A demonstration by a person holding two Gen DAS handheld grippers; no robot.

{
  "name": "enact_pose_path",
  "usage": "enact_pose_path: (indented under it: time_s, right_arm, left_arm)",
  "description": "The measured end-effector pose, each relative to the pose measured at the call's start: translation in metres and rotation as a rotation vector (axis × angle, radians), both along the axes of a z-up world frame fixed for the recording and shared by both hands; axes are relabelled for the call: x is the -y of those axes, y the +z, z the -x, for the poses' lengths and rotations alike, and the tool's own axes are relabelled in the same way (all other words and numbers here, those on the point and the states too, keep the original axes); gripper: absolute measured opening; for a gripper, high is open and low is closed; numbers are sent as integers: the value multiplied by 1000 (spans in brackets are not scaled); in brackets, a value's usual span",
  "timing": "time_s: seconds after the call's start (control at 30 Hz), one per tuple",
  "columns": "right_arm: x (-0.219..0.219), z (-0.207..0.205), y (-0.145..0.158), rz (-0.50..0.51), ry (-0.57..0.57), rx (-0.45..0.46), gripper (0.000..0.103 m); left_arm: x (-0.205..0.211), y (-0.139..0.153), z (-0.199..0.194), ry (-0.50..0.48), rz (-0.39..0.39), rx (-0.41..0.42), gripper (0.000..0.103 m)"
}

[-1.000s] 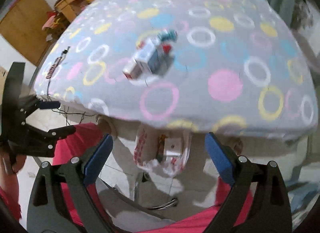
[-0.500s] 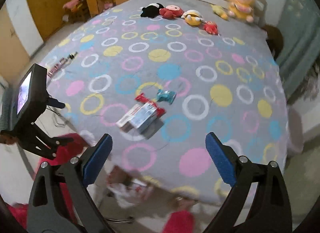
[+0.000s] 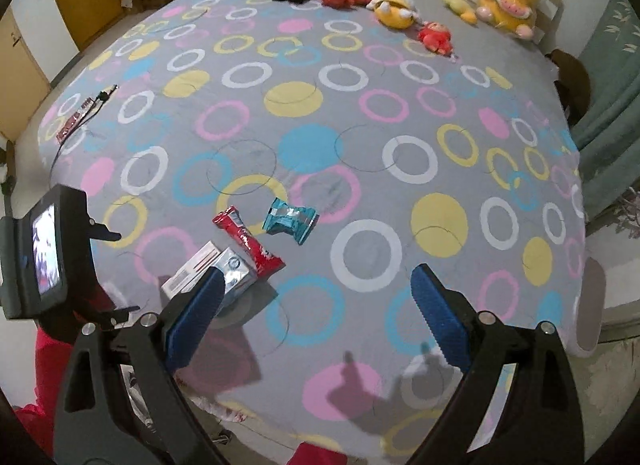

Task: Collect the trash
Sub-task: 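Raise both tools back over the remaining items on the bed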

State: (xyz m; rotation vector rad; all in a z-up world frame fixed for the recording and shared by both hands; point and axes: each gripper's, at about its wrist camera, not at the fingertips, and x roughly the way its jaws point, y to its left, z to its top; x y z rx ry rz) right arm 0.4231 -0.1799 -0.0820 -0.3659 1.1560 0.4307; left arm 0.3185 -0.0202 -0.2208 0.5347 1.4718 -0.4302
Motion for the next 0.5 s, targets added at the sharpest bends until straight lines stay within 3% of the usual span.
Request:
enact_pose_path:
  time_s: [0.5]
  right_arm:
    - [-45, -57, -92, 7, 32, -130, 92]
  left_arm:
    - [-1, -41, -29, 19, 23, -41, 82]
